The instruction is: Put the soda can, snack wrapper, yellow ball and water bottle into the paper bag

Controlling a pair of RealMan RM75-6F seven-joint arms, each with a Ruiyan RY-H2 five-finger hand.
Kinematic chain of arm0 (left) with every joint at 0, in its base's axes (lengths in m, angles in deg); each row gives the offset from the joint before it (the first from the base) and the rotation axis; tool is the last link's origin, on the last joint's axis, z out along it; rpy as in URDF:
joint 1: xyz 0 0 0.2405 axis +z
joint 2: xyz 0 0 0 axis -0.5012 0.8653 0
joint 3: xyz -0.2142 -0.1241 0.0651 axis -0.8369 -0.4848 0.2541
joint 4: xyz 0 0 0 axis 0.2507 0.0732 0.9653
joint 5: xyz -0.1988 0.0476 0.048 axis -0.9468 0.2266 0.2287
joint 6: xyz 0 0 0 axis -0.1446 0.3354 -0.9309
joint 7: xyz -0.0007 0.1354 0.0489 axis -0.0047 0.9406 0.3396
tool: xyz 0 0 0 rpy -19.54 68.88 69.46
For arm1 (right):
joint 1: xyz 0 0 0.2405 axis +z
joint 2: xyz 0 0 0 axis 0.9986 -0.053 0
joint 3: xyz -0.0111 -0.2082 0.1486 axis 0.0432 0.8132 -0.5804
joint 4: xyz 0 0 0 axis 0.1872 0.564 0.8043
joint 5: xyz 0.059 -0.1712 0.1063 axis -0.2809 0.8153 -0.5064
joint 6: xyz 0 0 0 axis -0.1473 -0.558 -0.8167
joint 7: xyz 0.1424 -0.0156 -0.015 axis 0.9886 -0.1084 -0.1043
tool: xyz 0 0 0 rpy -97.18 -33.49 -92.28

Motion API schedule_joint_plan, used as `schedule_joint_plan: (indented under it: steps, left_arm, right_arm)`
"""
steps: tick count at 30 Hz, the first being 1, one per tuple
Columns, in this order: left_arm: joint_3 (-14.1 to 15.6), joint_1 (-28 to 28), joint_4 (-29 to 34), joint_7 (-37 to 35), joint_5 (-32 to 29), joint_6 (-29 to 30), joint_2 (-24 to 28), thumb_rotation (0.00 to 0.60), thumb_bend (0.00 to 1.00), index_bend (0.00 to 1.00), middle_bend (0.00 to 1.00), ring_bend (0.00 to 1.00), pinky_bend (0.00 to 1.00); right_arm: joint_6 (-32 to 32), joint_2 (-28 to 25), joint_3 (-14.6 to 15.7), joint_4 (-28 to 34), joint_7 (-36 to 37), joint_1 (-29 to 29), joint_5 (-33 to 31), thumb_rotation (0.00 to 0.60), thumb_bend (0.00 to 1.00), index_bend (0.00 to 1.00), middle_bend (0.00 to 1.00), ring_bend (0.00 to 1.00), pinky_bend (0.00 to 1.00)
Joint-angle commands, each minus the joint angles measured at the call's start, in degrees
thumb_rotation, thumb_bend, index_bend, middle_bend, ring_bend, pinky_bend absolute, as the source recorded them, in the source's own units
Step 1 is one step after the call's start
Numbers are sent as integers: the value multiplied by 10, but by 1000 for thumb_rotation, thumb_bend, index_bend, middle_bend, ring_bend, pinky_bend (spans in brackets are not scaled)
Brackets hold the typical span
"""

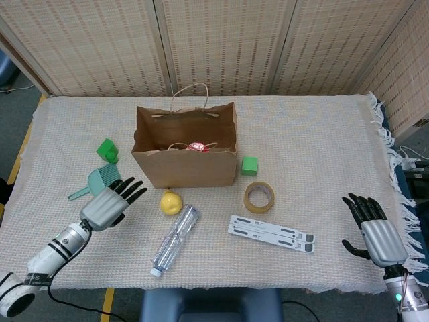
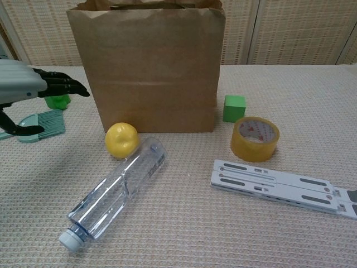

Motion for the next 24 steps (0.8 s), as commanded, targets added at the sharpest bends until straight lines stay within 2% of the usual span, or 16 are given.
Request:
schedule_joint_plan:
  steps: [1, 8, 24]
  left_arm:
    - [-1, -24, -20, 12, 15, -15, -33, 600, 374, 0, 0, 0, 173]
    - [13, -49, -61, 1, 46, -23, -79, 600, 373, 0, 0, 0, 176]
    - [-1, -129, -172, 22, 29, -91, -181, 600, 371, 0, 0, 0, 195]
  right_arm:
    - [-2, -3, 0, 1, 5, 0, -2, 600, 128, 0, 0, 0, 0]
    - [-6, -8, -1, 5, 15, 1, -7, 600, 128, 0, 0, 0, 0]
    - [-17, -13, 0, 12, 20, 4, -12, 600, 127, 0, 0, 0, 0]
